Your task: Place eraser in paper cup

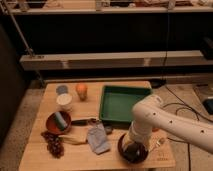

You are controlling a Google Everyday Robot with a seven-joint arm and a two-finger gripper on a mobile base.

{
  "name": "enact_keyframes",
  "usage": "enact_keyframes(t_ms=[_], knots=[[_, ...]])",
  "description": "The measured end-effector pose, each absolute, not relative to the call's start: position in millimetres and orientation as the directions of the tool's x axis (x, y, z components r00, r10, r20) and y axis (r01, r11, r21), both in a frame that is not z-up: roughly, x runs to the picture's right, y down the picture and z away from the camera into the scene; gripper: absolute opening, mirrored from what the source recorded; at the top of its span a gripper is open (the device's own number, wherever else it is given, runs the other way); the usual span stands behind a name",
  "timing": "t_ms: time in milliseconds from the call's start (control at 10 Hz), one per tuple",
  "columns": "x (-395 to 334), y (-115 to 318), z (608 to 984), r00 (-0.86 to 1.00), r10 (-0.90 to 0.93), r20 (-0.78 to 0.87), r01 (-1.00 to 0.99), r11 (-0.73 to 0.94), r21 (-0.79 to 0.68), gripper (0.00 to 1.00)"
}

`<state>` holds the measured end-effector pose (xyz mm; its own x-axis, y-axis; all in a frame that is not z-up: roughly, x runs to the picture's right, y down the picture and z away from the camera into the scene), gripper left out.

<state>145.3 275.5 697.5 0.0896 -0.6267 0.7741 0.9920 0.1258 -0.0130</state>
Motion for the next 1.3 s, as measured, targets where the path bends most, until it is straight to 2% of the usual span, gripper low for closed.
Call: enact_keyframes(t_ms=[1300], knots=[[132.7, 304.1, 725.8, 0.088, -0.585, 0.806, 0.990, 0.144, -0.004, 0.66]])
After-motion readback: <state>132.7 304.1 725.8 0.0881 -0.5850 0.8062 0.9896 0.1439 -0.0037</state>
